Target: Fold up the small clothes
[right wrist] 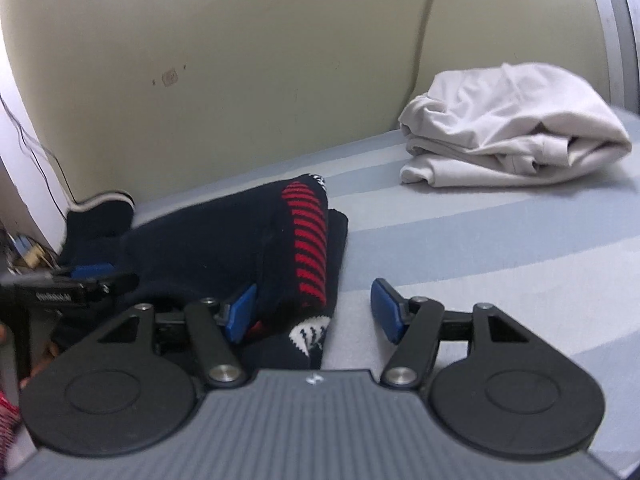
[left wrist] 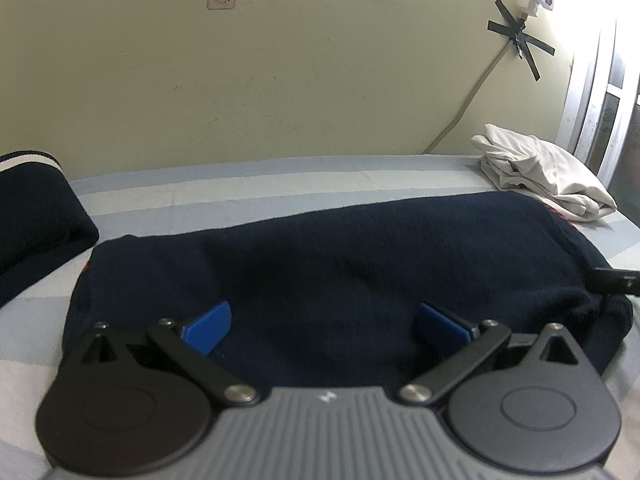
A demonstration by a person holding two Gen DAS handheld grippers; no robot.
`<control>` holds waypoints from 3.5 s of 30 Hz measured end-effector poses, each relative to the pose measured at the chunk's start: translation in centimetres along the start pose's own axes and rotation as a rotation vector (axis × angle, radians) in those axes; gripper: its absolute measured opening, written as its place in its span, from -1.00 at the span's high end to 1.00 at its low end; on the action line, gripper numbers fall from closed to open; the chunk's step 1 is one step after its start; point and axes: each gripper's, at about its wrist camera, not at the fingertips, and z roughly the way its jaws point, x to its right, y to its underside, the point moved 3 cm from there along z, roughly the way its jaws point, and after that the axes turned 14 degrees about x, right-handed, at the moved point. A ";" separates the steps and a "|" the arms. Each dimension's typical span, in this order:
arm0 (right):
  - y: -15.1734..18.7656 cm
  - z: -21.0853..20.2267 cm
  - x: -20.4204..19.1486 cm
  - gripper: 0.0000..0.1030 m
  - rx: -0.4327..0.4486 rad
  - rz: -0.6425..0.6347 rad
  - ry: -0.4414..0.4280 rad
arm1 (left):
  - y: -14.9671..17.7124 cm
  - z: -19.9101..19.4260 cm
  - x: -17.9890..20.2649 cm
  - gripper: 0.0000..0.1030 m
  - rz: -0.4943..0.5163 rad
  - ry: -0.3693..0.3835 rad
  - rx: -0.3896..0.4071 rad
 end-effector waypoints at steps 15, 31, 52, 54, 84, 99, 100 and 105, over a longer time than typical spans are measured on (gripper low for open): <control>-0.5 -0.4 1.4 -0.67 0.003 0.194 -0.117 | 0.1 -0.2 0.3 -1.00 0.005 0.003 0.008; -0.2 -0.2 1.3 -0.77 0.023 0.181 -0.127 | 0.1 -0.6 0.0 -1.00 -0.020 0.030 0.023; -0.1 0.0 0.7 -1.00 -0.007 0.150 -0.168 | 0.1 -0.3 0.3 -1.00 0.012 0.012 0.002; -0.1 0.0 0.6 -1.00 -0.009 0.146 -0.170 | 0.1 -0.3 0.4 -1.00 0.018 0.010 -0.001; -0.6 0.1 1.1 -1.00 -0.034 0.191 -0.158 | -1.3 -2.8 -1.0 -1.00 -0.056 0.064 0.094; -1.3 3.2 1.4 -0.17 -0.122 0.316 -0.088 | -1.7 3.2 -0.5 0.50 -0.457 0.320 -0.087; -1.3 3.7 1.1 0.12 -0.140 0.314 -0.083 | -1.4 3.2 -0.6 0.66 -0.424 0.291 -0.076; -2.6 4.0 -1.2 0.44 -0.163 0.384 -0.175 | 0.0 4.0 -3.7 0.88 -0.638 0.323 -0.135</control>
